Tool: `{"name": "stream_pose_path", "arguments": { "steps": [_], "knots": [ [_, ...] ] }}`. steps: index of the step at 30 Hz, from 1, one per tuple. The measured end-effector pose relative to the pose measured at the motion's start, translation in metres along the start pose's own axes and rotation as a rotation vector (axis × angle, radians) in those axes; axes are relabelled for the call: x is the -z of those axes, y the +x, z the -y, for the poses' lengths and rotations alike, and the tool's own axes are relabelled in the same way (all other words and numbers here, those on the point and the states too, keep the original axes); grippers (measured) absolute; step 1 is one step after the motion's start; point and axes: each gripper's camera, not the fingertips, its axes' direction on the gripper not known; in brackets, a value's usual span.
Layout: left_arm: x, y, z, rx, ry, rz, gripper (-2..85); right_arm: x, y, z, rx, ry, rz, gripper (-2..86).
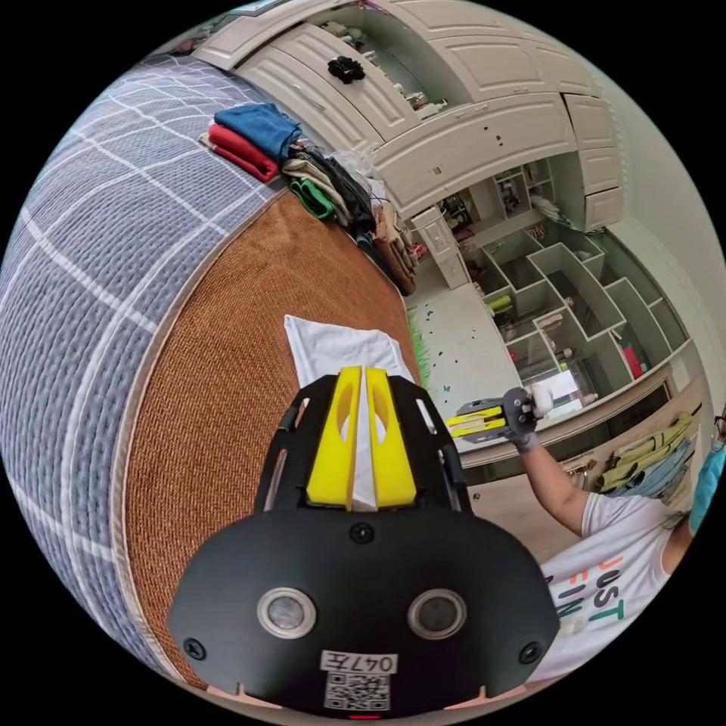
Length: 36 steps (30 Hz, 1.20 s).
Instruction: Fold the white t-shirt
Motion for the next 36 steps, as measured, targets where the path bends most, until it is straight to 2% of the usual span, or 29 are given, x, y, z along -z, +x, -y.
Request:
{"name": "stream_pose_path", "arguments": {
  "steps": [5,8,10,12,14,16,19,21,26,29,32,34,35,36],
  "knots": [
    [-0.003,-0.013,0.003,-0.008,-0.023,0.086,-1.0,0.040,0.130,0.016,-0.064,0.167,0.311,0.7],
    [-0.008,-0.027,0.008,-0.003,-0.057,0.120,-1.0,0.041,0.252,0.019,-0.456,0.261,0.247,1.5],
    [-0.007,-0.041,0.007,0.022,-0.075,0.132,-1.0,0.034,0.317,-0.016,-0.896,0.476,0.216,7.8],
    [-0.003,-0.051,0.006,0.047,-0.069,0.124,-1.0,0.024,0.333,-0.040,-1.078,0.568,0.224,12.6],
    [0.002,-0.060,0.004,0.068,-0.047,0.096,-1.0,0.015,0.327,-0.057,-1.154,0.583,0.139,12.5],
    [0.006,-0.067,0.004,0.087,-0.024,0.061,-1.0,0.005,0.300,-0.069,-1.102,0.580,0.046,11.7],
    [0.002,-0.072,0.004,0.098,-0.041,0.032,-1.0,-0.021,0.259,-0.068,-0.951,0.538,0.153,11.5],
    [-0.001,-0.069,0.003,0.081,-0.069,0.027,-1.0,-0.038,0.238,-0.067,-0.927,0.492,0.152,11.6],
    [0.001,-0.069,-0.001,0.053,-0.111,0.066,-1.0,-0.079,0.225,-0.068,-0.997,0.397,0.111,11.4],
    [0.014,-0.079,-0.003,0.094,-0.070,0.058,-1.0,-0.098,0.234,-0.063,-1.007,0.360,0.141,3.5],
    [0.030,-0.088,-0.006,0.134,-0.020,0.062,-1.0,-0.089,0.226,-0.051,-0.891,0.492,0.251,-0.7],
    [0.043,-0.091,-0.008,0.158,0.012,0.063,-1.0,-0.060,0.191,-0.032,-0.600,0.634,0.353,-1.1],
    [0.046,-0.092,-0.009,0.160,0.021,0.061,-1.0,-0.053,0.179,-0.027,-0.498,0.659,0.403,-1.1],
    [0.052,-0.092,-0.009,0.165,0.038,0.057,-1.0,-0.041,0.149,-0.019,-0.304,0.677,0.476,-1.0]
  ]
}}
